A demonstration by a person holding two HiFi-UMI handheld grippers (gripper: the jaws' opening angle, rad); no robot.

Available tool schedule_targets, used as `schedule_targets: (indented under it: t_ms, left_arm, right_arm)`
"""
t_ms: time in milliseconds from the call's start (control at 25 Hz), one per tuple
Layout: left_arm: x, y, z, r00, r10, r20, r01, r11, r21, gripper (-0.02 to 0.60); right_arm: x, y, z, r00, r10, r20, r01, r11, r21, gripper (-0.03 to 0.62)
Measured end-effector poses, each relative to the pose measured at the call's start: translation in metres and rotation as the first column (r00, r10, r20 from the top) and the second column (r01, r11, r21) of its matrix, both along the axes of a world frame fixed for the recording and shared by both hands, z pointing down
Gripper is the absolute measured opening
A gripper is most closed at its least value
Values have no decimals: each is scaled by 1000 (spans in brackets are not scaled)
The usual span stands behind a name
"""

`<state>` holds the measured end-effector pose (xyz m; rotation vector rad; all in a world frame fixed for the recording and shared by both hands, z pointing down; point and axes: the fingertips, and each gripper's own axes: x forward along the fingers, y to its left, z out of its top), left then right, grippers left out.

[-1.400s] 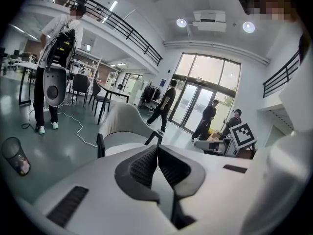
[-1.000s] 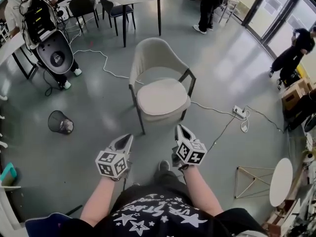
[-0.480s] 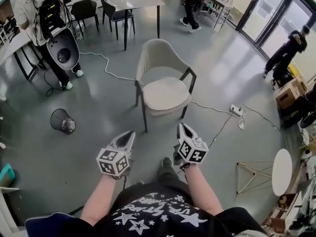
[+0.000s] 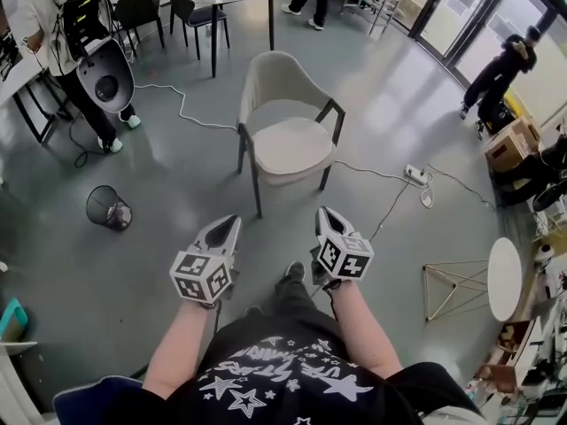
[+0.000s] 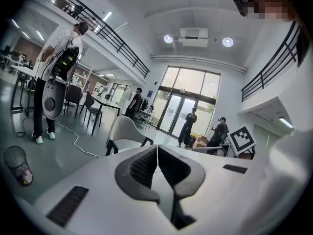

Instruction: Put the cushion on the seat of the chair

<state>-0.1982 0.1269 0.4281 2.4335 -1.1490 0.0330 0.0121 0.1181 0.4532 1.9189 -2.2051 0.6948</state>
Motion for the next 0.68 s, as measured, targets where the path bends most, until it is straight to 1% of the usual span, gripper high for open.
schedule_targets:
  t_ms: [240, 440, 680]
  left_arm:
    - [4, 6, -10, 1000, 16, 8, -16, 1000, 16, 14]
    - [4, 9, -10, 1000, 12, -10, -12, 1000, 12, 14]
    - [17, 10, -5, 999, 51, 8, -51, 999, 14, 13]
  right_arm:
    - [-1, 7, -8, 1000, -6, -22, 6, 1000, -4, 3]
    - [0, 16, -6, 999, -7, -39, 7, 1000, -15, 3]
    - [7, 26, 7, 998, -16, -61, 13, 999, -45, 3]
